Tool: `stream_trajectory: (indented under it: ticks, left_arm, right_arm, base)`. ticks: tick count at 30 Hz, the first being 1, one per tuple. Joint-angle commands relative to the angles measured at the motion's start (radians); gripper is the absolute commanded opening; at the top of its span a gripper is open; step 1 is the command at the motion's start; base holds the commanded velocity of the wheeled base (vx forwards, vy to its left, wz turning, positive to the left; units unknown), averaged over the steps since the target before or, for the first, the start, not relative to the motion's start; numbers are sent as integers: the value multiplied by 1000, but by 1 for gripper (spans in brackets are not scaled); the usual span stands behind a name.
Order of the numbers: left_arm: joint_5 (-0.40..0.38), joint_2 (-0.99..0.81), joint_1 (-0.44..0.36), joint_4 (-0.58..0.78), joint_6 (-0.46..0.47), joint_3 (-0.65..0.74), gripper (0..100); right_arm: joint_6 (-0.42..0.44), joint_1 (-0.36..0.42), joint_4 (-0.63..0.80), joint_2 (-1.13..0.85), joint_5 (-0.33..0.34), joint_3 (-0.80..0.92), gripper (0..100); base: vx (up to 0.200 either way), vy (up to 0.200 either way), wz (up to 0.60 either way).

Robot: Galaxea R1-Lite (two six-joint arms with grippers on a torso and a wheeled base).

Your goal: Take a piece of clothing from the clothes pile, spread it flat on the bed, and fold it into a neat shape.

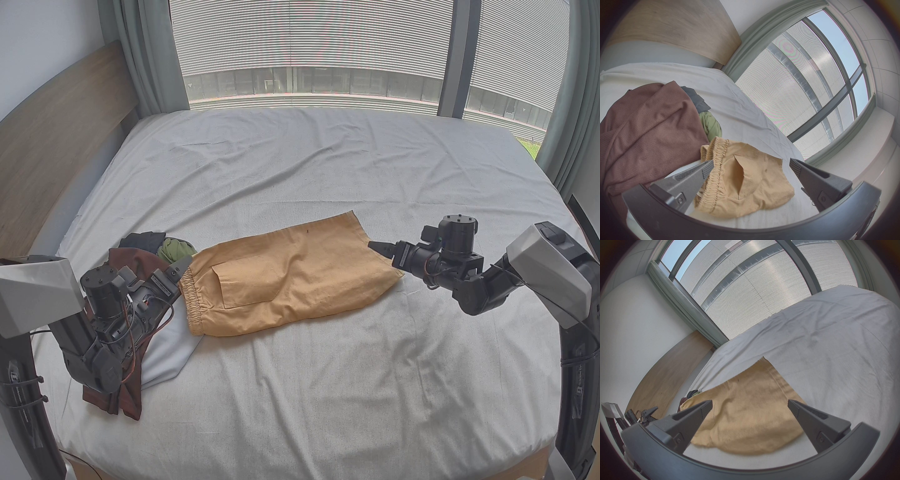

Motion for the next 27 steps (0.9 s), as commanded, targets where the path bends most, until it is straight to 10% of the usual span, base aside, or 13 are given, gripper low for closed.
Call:
stream_trajectory:
  ticks: [1, 27]
  left_arm:
    - [-29, -59, -36, -4, 6, 52, 100]
    - [-29, -44, -38, -13, 42, 59, 100]
  right_arm:
    - [2, 1, -54, -69, 2, 169, 100]
    - [29, 18, -80, 120, -18, 116, 100]
  base:
    - [0, 0, 0]
    - [0, 0, 0]
